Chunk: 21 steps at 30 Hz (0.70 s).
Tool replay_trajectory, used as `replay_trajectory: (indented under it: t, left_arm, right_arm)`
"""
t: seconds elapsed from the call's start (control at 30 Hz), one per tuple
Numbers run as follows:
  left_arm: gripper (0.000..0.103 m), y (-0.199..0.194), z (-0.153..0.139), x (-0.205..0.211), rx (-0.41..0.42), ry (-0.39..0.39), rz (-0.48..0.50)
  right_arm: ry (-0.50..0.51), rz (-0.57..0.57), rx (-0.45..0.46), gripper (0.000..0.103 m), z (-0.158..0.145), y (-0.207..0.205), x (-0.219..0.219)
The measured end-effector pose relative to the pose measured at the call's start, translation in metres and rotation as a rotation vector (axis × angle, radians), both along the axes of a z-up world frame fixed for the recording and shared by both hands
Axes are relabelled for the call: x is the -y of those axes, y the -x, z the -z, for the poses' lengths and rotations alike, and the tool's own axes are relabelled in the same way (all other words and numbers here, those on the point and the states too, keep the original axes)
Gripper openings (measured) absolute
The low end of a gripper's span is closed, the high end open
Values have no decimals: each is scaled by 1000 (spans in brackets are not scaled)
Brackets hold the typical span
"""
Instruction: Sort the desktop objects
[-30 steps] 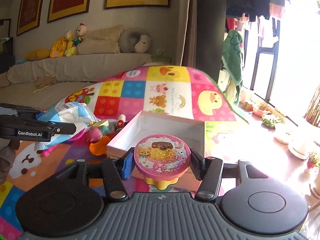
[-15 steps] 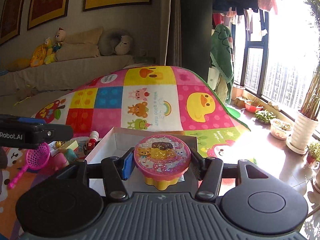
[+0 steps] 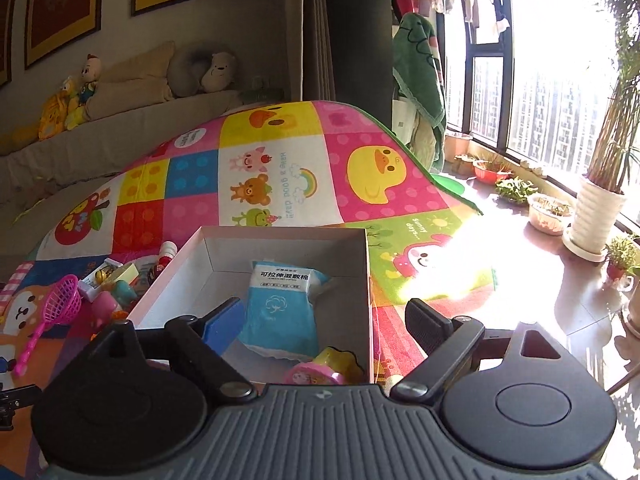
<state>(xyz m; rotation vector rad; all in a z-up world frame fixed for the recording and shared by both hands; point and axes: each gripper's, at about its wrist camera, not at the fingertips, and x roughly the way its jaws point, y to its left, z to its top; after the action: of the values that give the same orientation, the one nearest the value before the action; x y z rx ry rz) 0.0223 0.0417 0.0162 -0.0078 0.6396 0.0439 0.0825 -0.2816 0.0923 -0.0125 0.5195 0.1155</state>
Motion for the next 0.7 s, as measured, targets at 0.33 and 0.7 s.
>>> replay_trajectory:
  t: [0.33, 0.7]
  left_arm:
    - [100, 0, 8, -29, -8, 118, -107]
    - [100, 3, 10, -48, 14, 209, -175]
  right_arm:
    - [408, -386, 87, 45, 43, 43, -177]
    - [442, -417, -7, 9, 75, 7, -219]
